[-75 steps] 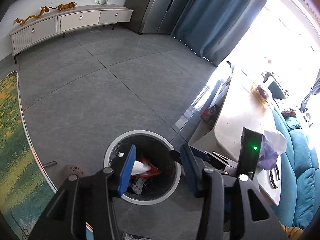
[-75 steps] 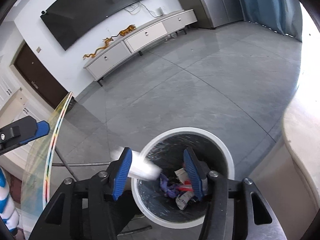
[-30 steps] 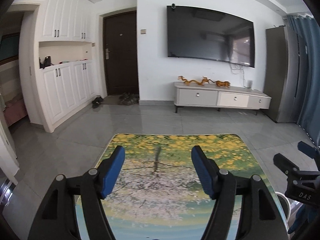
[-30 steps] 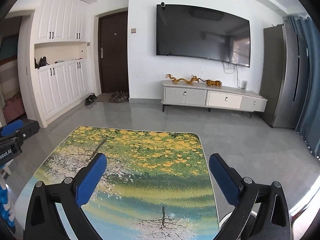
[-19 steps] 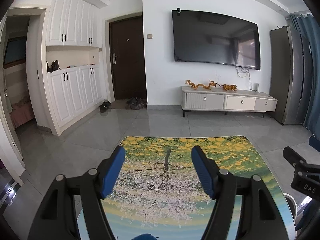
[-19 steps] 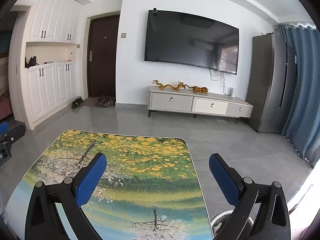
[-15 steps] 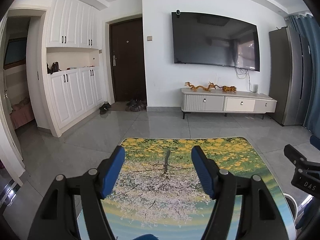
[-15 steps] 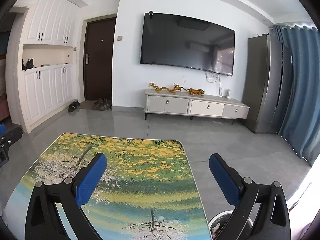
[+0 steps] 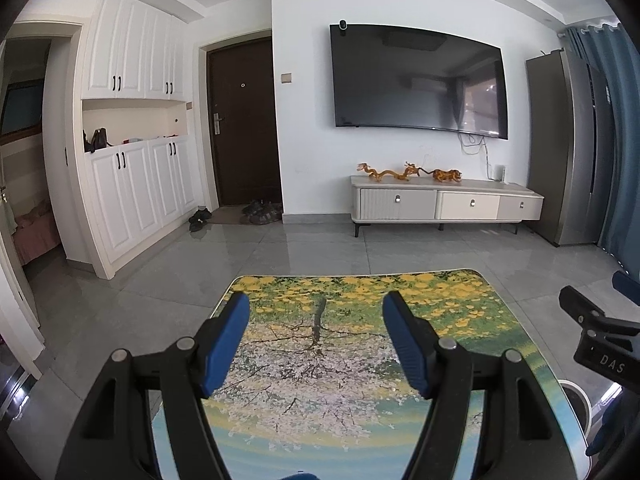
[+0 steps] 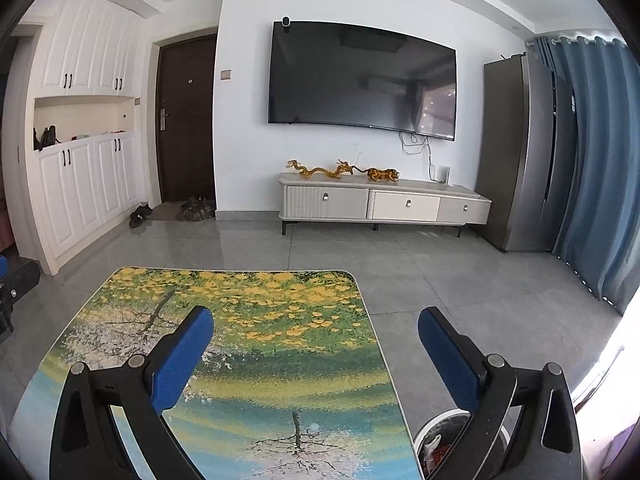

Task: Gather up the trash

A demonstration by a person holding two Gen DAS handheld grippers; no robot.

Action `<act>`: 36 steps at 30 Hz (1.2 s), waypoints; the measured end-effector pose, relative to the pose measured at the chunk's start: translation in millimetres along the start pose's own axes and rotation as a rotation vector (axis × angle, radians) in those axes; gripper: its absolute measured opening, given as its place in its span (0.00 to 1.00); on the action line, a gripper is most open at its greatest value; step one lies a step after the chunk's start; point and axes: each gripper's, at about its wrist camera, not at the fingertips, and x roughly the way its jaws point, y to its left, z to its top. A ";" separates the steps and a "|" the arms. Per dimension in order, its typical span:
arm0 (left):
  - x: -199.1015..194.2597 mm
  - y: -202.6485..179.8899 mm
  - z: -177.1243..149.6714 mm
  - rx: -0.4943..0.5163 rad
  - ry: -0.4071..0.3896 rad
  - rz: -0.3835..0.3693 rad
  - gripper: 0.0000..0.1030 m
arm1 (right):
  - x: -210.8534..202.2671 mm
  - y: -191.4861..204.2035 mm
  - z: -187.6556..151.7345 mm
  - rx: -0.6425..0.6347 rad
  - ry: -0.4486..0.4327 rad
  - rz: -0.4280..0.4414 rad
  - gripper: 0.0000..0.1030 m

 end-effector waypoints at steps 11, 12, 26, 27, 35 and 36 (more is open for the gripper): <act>-3.6 -5.7 0.4 0.001 -0.004 -0.015 0.65 | -11.9 -0.3 0.6 -0.009 -0.037 -0.015 1.00; -3.5 -5.7 0.3 0.001 -0.003 -0.016 0.65 | -12.4 -0.6 0.5 -0.008 -0.039 -0.015 1.00; -6.4 -6.6 -2.0 0.010 -0.006 -0.024 0.65 | -14.9 -7.3 -3.7 0.009 -0.042 -0.017 1.00; -6.3 -5.7 -2.1 0.010 -0.005 -0.025 0.65 | -14.9 -7.6 -3.9 0.011 -0.040 -0.017 1.00; -6.8 -8.0 -2.8 0.021 -0.002 -0.034 0.65 | -15.2 -8.9 -4.5 0.015 -0.037 -0.016 1.00; -6.9 -8.5 -3.0 0.024 -0.002 -0.037 0.65 | -14.5 -8.8 -5.1 0.015 -0.036 -0.017 1.00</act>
